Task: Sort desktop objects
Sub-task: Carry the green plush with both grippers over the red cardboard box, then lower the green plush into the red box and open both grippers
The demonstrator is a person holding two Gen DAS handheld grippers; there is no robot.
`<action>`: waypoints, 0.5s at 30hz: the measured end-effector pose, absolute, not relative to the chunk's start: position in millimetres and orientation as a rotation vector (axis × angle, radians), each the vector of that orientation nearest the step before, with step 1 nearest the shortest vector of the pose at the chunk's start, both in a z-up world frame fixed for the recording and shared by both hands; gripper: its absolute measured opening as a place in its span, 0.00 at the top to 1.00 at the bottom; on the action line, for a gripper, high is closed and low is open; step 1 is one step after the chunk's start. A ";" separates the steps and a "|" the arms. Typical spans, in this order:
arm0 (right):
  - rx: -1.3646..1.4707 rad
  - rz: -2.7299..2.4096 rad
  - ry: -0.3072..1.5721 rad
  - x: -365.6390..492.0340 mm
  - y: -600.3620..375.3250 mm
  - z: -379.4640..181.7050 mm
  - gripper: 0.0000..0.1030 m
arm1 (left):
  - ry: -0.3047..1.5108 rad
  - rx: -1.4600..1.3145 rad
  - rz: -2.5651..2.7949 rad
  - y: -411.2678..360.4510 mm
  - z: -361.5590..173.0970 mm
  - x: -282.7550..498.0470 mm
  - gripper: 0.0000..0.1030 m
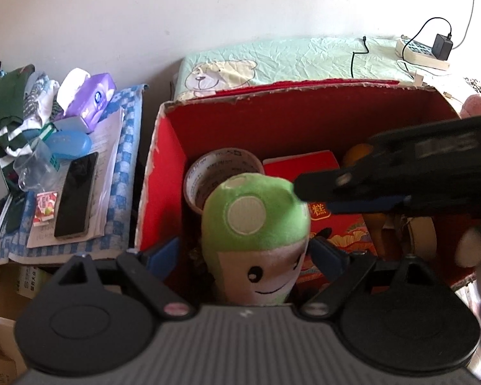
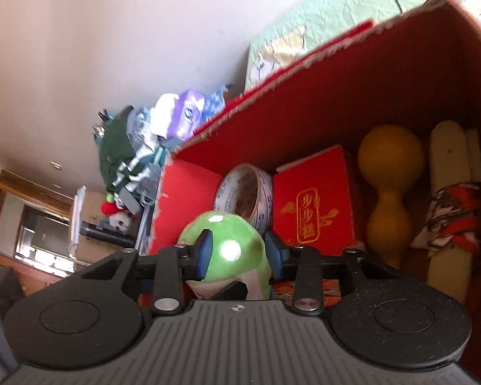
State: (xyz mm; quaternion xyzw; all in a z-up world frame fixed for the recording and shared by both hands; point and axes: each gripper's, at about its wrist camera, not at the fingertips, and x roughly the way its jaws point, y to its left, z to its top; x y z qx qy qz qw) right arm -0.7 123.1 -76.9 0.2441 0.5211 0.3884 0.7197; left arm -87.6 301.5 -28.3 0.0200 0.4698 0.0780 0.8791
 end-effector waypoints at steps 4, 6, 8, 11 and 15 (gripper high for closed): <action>0.595 0.932 1.203 -0.8 139.0 -85.4 0.63 | 0.986 0.040 0.172 301.0 -28.9 -87.1 0.13; 0.581 0.913 1.185 -0.7 141.2 -84.2 0.63 | 0.987 0.038 0.185 302.2 -28.8 -85.8 0.13; 0.587 0.909 1.183 0.7 140.0 -84.9 0.61 | 0.986 0.025 0.183 305.4 -28.0 -84.4 0.13; 0.588 0.898 1.181 1.8 135.6 -85.6 0.59 | 0.980 0.027 0.191 304.9 -26.8 -82.4 0.12; 0.620 0.884 1.157 -0.7 124.0 -82.5 0.57 | 0.985 0.032 0.210 303.6 -26.8 -77.4 0.10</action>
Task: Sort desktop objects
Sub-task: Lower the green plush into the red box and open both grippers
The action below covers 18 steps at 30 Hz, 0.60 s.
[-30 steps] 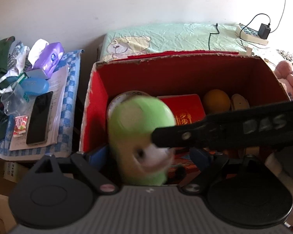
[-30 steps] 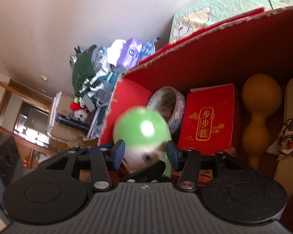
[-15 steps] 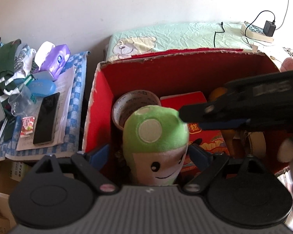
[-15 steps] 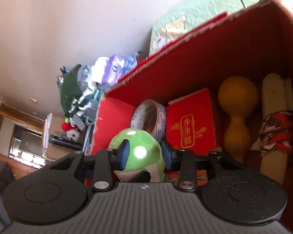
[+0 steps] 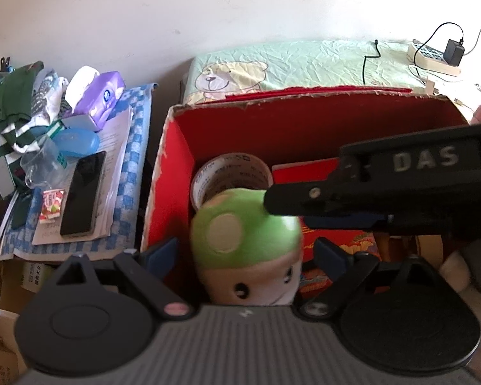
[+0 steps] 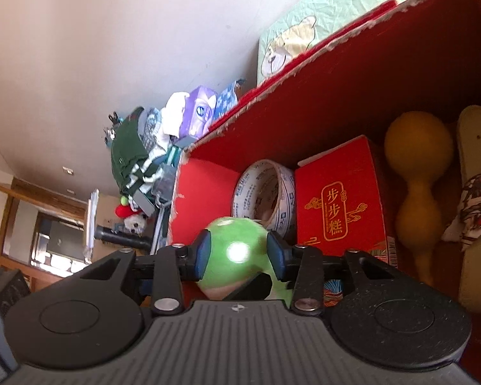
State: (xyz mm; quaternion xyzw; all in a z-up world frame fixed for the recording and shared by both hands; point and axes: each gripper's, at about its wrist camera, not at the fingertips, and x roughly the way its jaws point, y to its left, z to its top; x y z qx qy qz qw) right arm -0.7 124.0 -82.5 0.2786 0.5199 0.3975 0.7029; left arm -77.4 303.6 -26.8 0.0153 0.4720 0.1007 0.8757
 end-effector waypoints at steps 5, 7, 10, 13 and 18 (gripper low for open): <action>0.641 0.862 1.120 -4.5 111.3 -77.0 0.56 | 0.983 0.036 0.224 300.8 -24.9 -77.8 0.10; 0.648 0.854 1.112 -6.7 108.1 -75.6 0.56 | 0.978 0.037 0.227 299.4 -23.3 -79.5 0.10; 0.641 0.838 1.097 -12.5 102.0 -73.7 0.56 | 0.969 0.046 0.234 296.0 -20.5 -82.8 0.10; 0.606 0.820 1.068 -19.8 96.9 -69.2 0.56 | 0.961 0.059 0.243 290.4 -17.6 -86.5 0.08; 0.558 0.797 1.019 -30.9 87.4 -60.9 0.56 | 0.952 0.068 0.245 281.5 -13.1 -90.6 0.07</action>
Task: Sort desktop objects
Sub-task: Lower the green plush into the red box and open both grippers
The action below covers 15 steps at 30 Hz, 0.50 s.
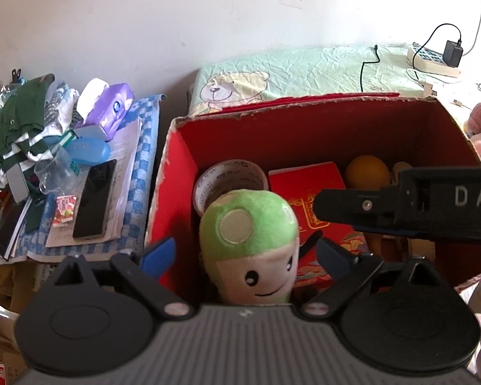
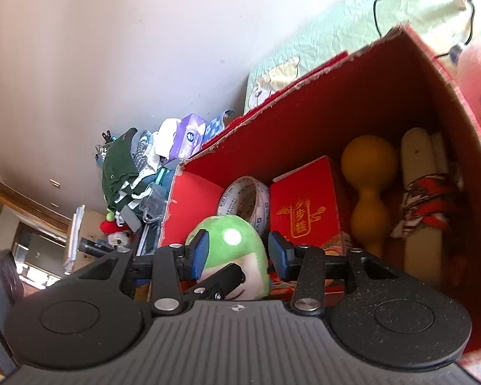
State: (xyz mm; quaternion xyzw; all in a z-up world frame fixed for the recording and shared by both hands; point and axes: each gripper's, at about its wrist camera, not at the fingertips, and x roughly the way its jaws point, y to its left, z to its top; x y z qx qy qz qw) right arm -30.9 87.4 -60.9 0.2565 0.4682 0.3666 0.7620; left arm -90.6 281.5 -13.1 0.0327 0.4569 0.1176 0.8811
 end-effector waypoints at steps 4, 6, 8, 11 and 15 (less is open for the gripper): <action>0.538 0.773 0.982 -37.7 77.2 -54.5 0.55 | 0.950 0.075 0.235 273.9 -9.5 -92.5 0.07; 0.541 0.761 0.971 -40.5 71.6 -52.9 0.55 | 0.949 0.078 0.231 269.3 -8.6 -93.2 0.04; 0.551 0.754 0.967 -43.2 68.0 -52.7 0.55 | 0.948 0.081 0.227 265.0 -8.1 -94.4 0.04; 0.568 0.747 0.960 -47.0 61.2 -52.9 0.55 | 0.949 0.084 0.218 258.2 -7.7 -96.1 0.04; 0.586 0.741 0.946 -51.4 53.2 -52.5 0.55 | 0.940 0.100 0.208 248.2 -6.3 -99.1 0.04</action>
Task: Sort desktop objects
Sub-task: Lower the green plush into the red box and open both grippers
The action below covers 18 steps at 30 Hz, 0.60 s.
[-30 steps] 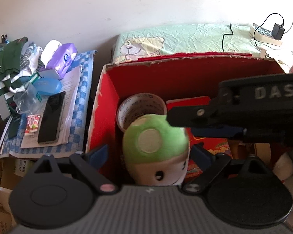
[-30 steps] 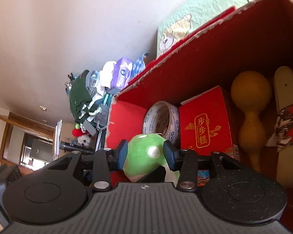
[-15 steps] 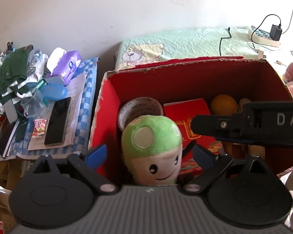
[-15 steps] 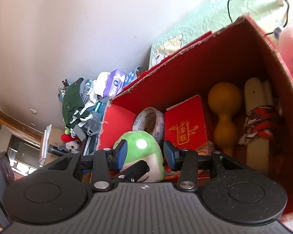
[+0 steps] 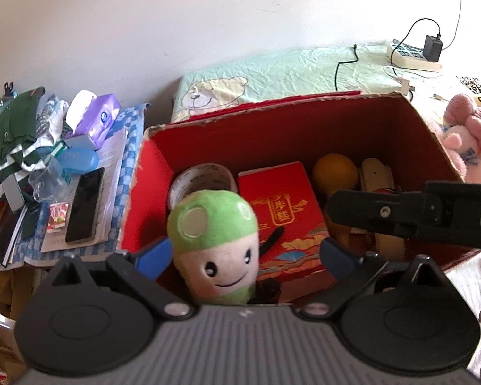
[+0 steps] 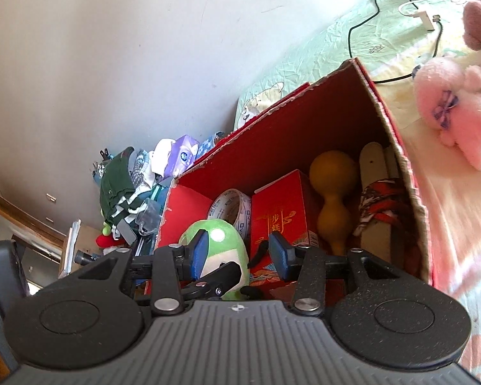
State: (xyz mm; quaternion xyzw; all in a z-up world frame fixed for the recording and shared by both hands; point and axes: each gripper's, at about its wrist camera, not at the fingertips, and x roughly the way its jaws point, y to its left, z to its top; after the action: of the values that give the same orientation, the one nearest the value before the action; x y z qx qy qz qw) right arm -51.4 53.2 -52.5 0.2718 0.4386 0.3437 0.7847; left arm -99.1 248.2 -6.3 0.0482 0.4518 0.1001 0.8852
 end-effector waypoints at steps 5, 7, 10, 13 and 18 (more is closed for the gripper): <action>0.593 0.750 0.921 -57.9 46.3 -50.3 0.56 | 0.944 0.111 0.198 239.1 -8.0 -101.2 0.04; 0.591 0.758 0.911 -59.9 44.1 -50.4 0.57 | 0.947 0.112 0.194 237.1 -8.6 -101.4 0.04; 0.598 0.763 0.897 -62.4 40.6 -50.4 0.58 | 0.953 0.113 0.191 233.3 -10.0 -101.7 0.04; 0.604 0.773 0.889 -64.1 36.8 -51.0 0.59 | 0.958 0.109 0.186 231.4 -11.7 -102.0 0.04; 0.618 0.789 0.881 -64.7 33.8 -51.6 0.61 | 0.964 0.090 0.187 231.7 -14.2 -101.3 0.04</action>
State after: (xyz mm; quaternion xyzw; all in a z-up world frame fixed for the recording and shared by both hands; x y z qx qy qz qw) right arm -64.7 33.8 -51.6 0.2866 0.4086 0.3658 0.7856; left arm -101.3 231.7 -14.2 0.0432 0.4628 0.0896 0.8809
